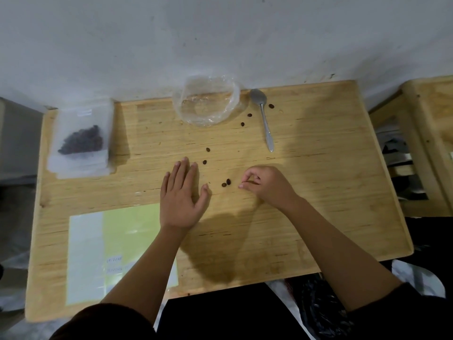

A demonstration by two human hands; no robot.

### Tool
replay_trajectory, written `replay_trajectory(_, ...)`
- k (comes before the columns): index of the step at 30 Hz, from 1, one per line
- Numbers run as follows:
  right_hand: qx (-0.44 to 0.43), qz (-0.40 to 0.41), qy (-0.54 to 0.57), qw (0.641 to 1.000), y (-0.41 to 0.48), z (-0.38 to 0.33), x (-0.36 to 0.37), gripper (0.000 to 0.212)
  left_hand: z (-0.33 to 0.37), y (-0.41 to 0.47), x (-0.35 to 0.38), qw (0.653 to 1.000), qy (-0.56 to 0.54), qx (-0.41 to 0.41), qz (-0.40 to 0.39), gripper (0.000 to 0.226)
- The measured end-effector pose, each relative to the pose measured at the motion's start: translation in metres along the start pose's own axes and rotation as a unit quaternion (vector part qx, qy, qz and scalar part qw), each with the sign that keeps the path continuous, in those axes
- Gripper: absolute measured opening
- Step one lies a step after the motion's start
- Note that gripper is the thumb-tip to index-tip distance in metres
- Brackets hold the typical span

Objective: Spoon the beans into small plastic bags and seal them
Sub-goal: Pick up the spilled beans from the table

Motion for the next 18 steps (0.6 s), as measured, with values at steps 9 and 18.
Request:
replay_trajectory(9,-0.038,-0.029,-0.086,0.995,-0.003,-0.002,0.008,0.013,0.000,0.000,0.000,1.000,0.001,0.002,0.006,0.061)
replay_trajectory(18,0.240,-0.084,0.673,0.695,-0.009,-0.002,0.014,0.019,-0.001,0.000,0.001,1.000,-0.001,0.004,0.003,0.062)
Point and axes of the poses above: each hand's wrist, its own y-axis towards the middle knuckle, its own x-axis out of the palm, z = x × y, the point moved 7 cm from there along y, towards the middle knuckle, and after that the axes turned 6 degrees about z, right-handed, at the moved point
